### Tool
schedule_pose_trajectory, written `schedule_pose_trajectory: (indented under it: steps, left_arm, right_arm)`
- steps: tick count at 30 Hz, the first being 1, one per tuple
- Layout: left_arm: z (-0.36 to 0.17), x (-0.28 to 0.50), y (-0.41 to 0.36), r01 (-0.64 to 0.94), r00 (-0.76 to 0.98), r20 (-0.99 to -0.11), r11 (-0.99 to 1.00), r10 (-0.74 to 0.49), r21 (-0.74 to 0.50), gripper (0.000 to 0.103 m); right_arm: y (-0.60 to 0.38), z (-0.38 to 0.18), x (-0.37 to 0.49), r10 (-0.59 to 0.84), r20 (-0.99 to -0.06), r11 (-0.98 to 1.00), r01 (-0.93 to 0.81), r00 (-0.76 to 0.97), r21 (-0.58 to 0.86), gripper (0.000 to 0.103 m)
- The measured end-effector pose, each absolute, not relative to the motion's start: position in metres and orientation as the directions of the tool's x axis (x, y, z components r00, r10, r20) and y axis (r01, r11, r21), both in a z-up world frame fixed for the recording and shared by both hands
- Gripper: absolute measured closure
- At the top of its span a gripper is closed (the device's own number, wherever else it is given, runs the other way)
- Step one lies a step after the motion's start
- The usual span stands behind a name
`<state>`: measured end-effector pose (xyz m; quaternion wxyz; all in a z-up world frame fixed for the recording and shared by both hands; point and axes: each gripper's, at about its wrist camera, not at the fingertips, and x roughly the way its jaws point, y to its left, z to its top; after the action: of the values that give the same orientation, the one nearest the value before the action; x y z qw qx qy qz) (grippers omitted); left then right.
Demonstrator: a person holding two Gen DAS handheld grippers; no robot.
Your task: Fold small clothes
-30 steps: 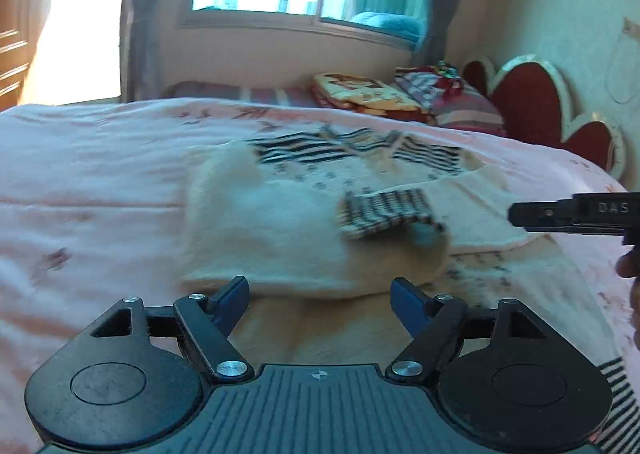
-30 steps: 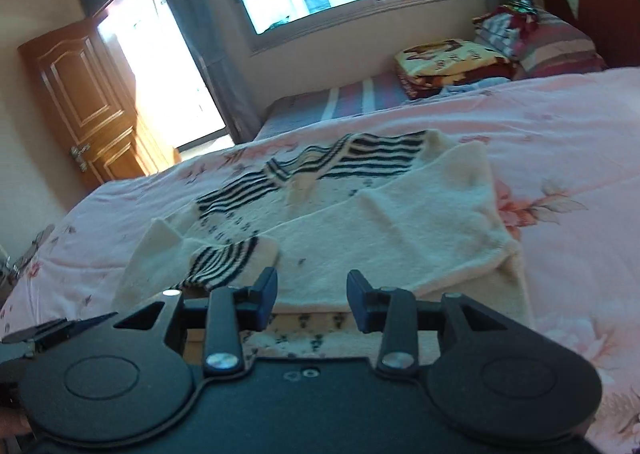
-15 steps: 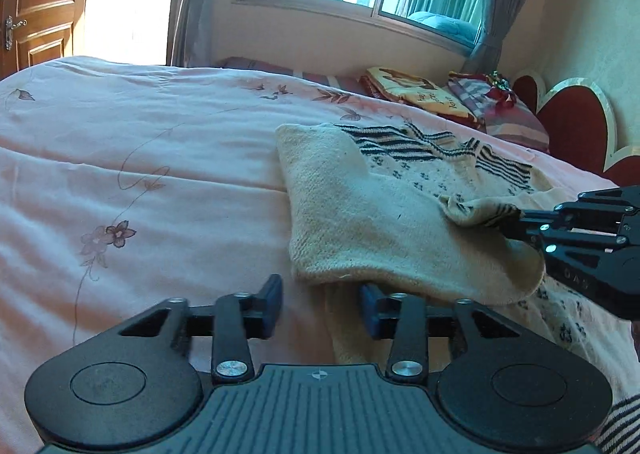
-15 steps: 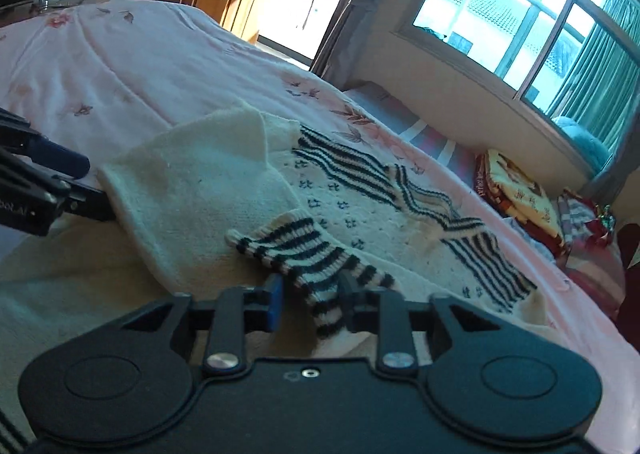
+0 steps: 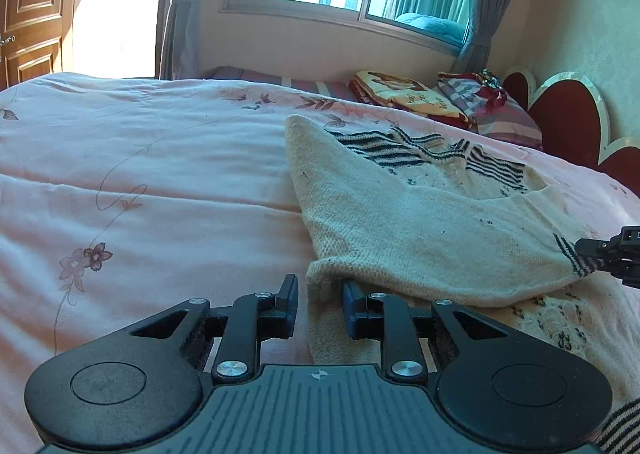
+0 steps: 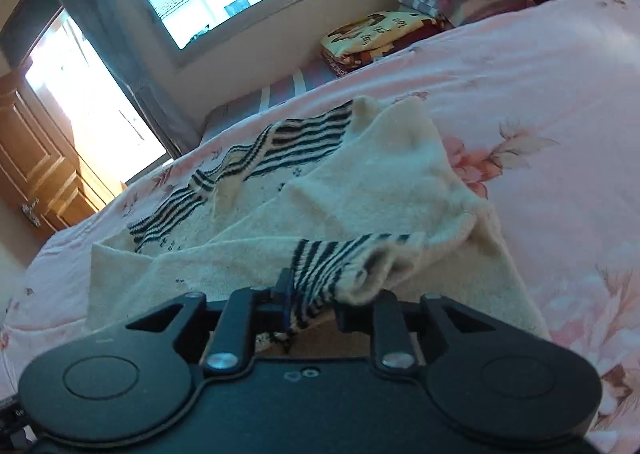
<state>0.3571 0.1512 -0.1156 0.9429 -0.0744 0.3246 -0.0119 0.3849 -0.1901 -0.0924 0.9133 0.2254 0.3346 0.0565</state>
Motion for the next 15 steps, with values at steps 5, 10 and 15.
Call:
schedule_pose_trajectory:
  steps: [5, 10, 15]
  left_arm:
    - [-0.112, 0.361, 0.149, 0.0, 0.808, -0.582, 0.988, -0.089, -0.152, 0.08]
    - [-0.11, 0.359, 0.163, -0.077, 0.847, -0.528, 0.966, -0.067, -0.246, 0.091]
    - [-0.121, 0.352, 0.172, -0.124, 0.843, -0.535, 0.945, -0.06, -0.302, 0.091]
  right_arm:
    - [-0.197, -0.09, 0.388, 0.262, -0.576, 0.886, 0.044, 0.774, 0.462, 0.091]
    - [-0.181, -0.073, 0.396, 0.283, -0.541, 0.91, -0.043, 0.792, 0.412, 0.095]
    - [-0.168, -0.048, 0.393, 0.345, -0.412, 0.907, -0.185, 0.843, 0.379, 0.096]
